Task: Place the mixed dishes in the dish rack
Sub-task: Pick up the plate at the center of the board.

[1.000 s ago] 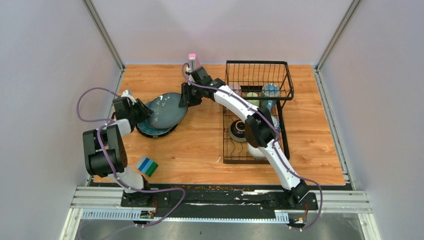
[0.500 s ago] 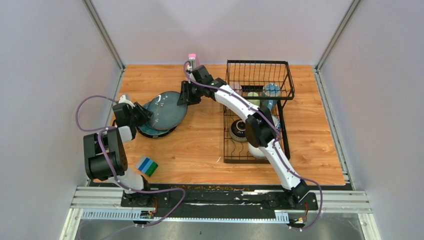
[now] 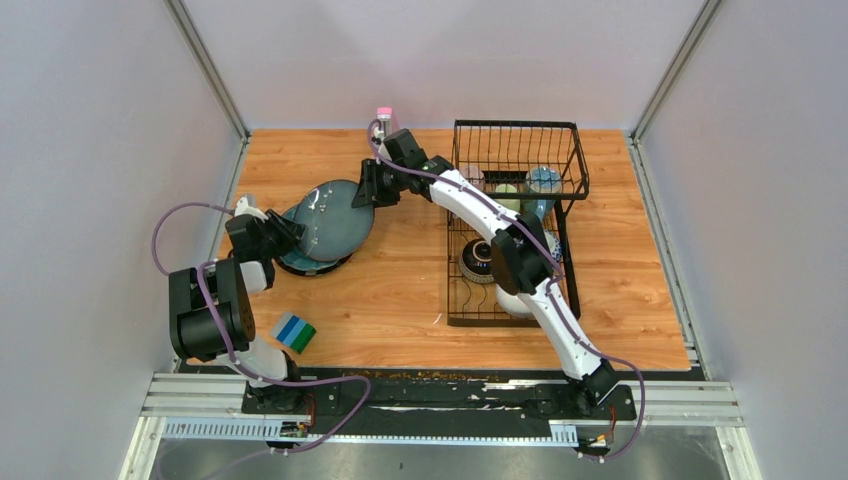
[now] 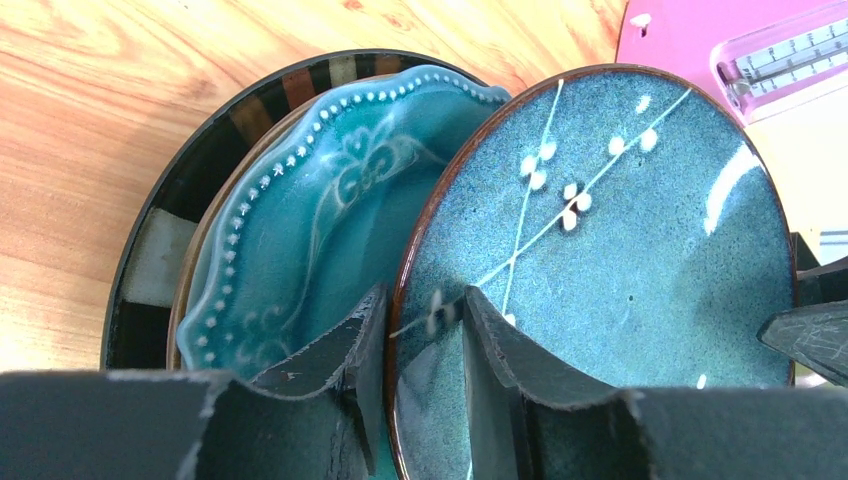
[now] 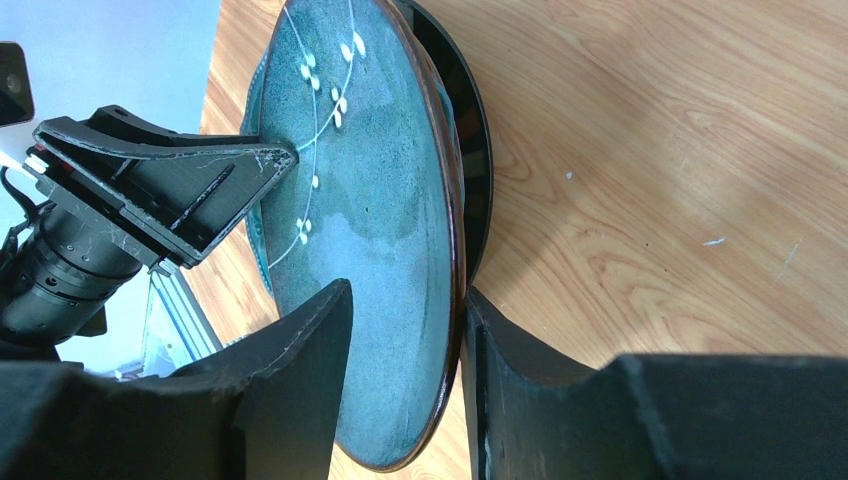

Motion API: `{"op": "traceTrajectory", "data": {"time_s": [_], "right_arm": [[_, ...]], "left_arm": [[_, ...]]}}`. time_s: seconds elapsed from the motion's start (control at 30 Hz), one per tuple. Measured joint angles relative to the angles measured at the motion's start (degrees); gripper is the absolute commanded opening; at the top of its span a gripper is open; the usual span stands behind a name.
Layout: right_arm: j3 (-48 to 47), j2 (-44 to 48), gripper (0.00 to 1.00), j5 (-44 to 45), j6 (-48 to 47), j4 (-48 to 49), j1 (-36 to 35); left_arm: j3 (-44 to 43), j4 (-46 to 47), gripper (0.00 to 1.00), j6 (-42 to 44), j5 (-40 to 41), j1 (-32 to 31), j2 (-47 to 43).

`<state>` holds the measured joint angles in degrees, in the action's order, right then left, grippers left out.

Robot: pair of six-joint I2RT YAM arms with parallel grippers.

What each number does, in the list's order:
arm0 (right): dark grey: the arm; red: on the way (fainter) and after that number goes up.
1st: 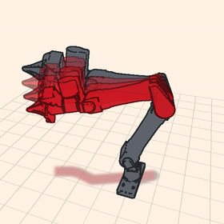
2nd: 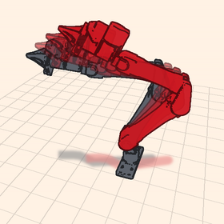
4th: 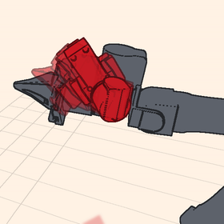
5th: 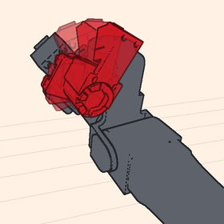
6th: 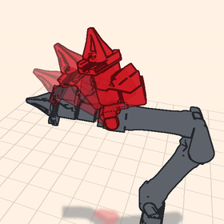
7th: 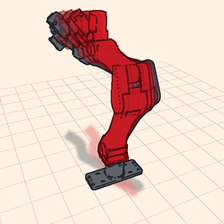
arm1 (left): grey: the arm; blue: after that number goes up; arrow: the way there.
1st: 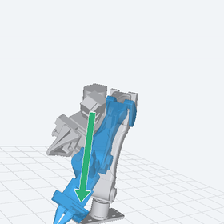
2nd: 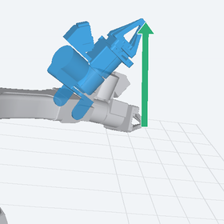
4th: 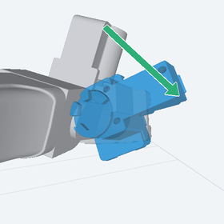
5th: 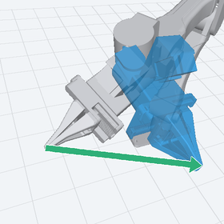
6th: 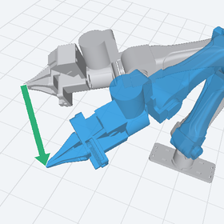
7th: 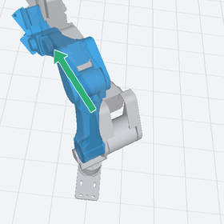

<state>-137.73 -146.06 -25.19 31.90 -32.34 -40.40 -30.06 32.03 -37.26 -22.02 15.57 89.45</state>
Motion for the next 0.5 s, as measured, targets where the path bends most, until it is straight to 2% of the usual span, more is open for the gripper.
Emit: {"op": "traceTrajectory", "data": {"time_s": [0.23, 0.37, 0.5], "right_arm": [[0.02, 0.02, 0.32, -0.26, -0.2, 0.04, 0.04], [0.02, 0.02, 0.4, -0.55, -0.79, 0.09, 0.15], [0.02, 0.0, 0.37, -1.2, -1.03, 0.15, 0.15]], "left_arm": [[0.79, 1.33, 0.36, -1.38, -0.11, 0.17, 0.0], [1.27, 2.14, 0.36, -2.16, -0.26, 0.22, 0.0], [1.29, 2.19, 0.35, -2.45, -0.42, 0.22, 0.0]]}}
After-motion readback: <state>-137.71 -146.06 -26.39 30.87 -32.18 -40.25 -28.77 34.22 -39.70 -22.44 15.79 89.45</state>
